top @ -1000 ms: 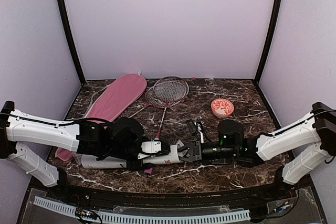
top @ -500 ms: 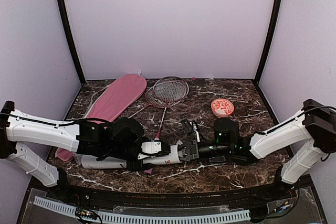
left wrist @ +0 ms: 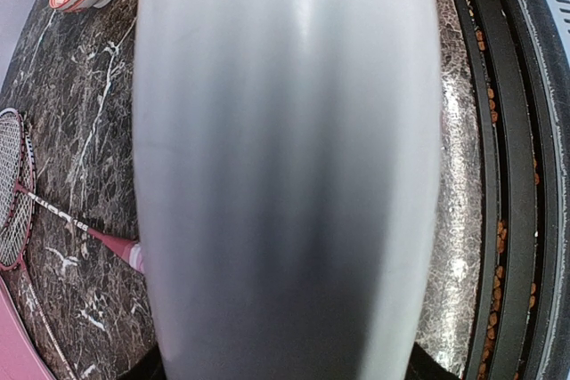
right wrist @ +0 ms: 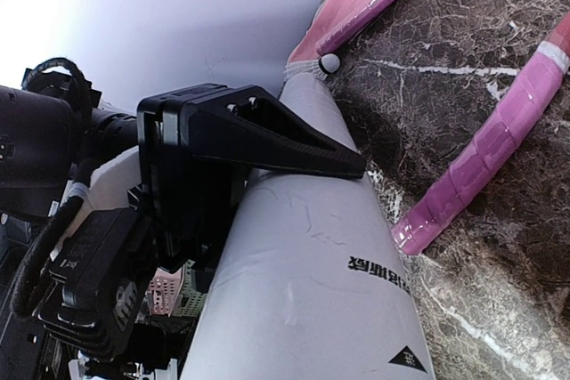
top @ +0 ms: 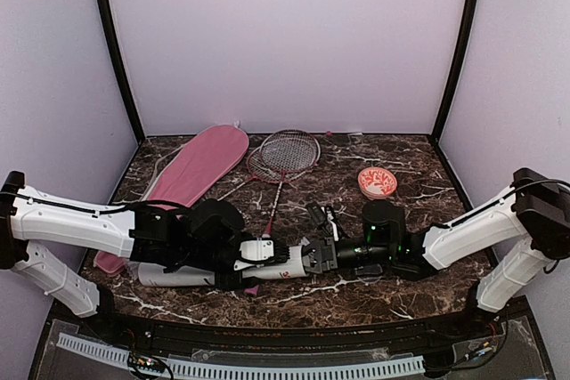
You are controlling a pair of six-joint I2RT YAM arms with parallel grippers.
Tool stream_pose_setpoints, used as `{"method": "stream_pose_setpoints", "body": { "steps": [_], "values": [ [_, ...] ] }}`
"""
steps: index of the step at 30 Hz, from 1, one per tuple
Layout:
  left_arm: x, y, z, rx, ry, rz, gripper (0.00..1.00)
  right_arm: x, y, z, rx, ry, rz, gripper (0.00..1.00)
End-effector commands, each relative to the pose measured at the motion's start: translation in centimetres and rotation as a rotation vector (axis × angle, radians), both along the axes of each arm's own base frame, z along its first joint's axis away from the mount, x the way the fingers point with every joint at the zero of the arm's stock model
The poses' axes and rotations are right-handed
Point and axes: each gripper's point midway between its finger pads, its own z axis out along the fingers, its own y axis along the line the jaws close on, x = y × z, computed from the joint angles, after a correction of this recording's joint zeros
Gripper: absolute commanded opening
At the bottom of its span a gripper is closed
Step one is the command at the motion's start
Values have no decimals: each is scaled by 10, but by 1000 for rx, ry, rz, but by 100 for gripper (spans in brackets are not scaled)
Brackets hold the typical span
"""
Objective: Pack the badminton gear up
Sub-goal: Place the shuttlecock in the shuttle tube, then pick up the shuttlecock from the center of the board.
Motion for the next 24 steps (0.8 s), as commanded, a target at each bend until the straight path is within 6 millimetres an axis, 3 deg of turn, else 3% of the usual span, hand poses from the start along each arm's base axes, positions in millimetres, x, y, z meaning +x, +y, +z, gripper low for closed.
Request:
{"method": "stream_pose_setpoints", "body": {
  "steps": [1,13,24],
  "values": [
    [-2,-9,13,-56,-3,-14,62,5,2,10,32,-18,-15,3],
    [1,-8,17,-66,-29,-1,61,10,-23,5,-50,-47,-81,28],
    [1,-9,17,-65,-34,2,61,23,-79,4,-180,-97,-224,45]
  ]
}}
